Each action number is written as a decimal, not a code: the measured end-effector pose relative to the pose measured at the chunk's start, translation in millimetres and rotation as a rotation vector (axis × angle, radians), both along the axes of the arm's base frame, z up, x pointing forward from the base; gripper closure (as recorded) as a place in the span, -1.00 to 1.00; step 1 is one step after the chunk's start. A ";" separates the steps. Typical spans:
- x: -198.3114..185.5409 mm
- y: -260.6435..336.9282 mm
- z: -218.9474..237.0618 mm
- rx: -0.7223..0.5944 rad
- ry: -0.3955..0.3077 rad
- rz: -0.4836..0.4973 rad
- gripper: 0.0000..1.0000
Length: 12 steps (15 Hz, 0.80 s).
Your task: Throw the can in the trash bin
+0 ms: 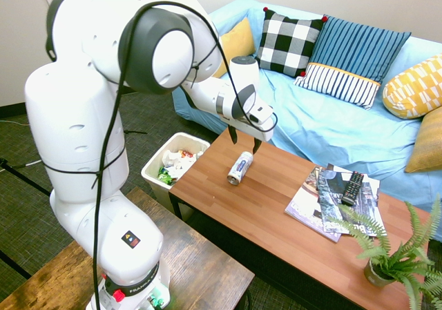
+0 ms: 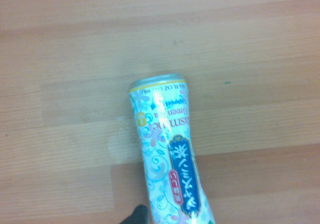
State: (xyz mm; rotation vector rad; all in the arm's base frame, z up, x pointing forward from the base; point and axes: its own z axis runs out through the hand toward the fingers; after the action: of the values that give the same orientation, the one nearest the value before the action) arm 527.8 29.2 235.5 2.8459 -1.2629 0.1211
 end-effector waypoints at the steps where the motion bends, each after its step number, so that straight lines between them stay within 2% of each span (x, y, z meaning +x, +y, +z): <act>1: 5.0 4.1 -12.3 -0.002 0.005 0.007 -1.00; 11: 16.2 22.2 -107.2 -0.023 0.107 0.020 -1.00; 12: 16.6 20.3 -115.9 -0.023 0.115 0.018 1.00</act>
State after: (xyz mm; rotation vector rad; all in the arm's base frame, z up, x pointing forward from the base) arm 544.4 49.5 119.6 2.8005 -1.2063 -0.0269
